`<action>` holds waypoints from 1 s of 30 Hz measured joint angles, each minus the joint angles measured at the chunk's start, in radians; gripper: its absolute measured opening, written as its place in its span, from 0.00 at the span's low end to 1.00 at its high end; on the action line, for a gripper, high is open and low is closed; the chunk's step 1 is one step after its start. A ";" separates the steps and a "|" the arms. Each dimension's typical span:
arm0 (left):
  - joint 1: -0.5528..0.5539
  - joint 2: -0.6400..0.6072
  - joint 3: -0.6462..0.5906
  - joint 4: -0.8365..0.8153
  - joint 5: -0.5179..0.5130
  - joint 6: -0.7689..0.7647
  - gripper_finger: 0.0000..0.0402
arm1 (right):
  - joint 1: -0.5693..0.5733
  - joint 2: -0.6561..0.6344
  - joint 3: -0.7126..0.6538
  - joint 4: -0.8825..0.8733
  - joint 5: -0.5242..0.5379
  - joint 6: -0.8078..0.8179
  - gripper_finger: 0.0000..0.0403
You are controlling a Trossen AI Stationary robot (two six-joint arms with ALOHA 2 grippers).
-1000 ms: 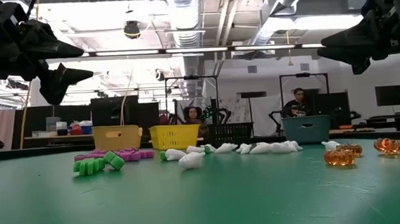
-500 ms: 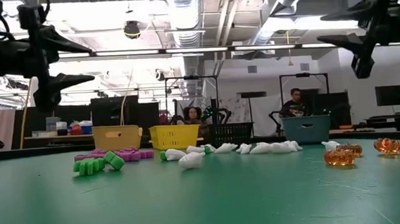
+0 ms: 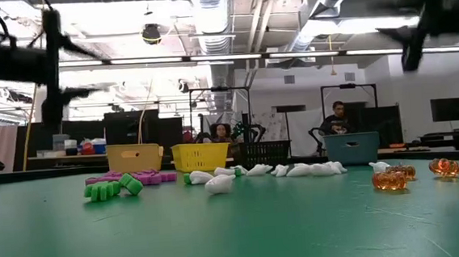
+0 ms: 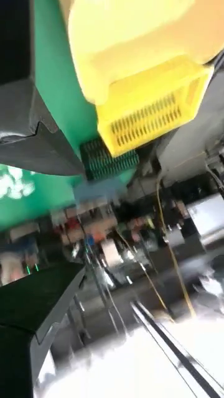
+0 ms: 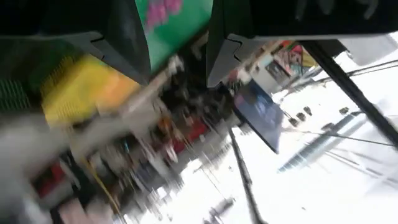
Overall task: Sort Halloween decoration
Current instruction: Put the orange pumpkin toy into the orange bin
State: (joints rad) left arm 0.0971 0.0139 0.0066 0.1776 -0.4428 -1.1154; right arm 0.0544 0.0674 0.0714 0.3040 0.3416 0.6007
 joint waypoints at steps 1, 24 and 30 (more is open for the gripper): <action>0.001 -0.001 0.004 0.066 0.025 0.011 0.58 | 0.000 0.005 0.035 0.005 0.000 -0.045 0.39; 0.000 0.672 1.043 -0.659 0.358 0.648 0.58 | 0.356 0.940 0.871 -1.296 -0.191 0.053 0.39; 0.001 0.686 1.061 -0.676 0.317 0.718 0.58 | 0.506 1.173 0.866 -1.237 -0.186 0.163 0.39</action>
State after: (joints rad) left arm 0.0978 0.7002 1.0679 -0.4988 -0.1259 -0.3971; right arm 0.5607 1.2399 0.9371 -0.9331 0.1554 0.7633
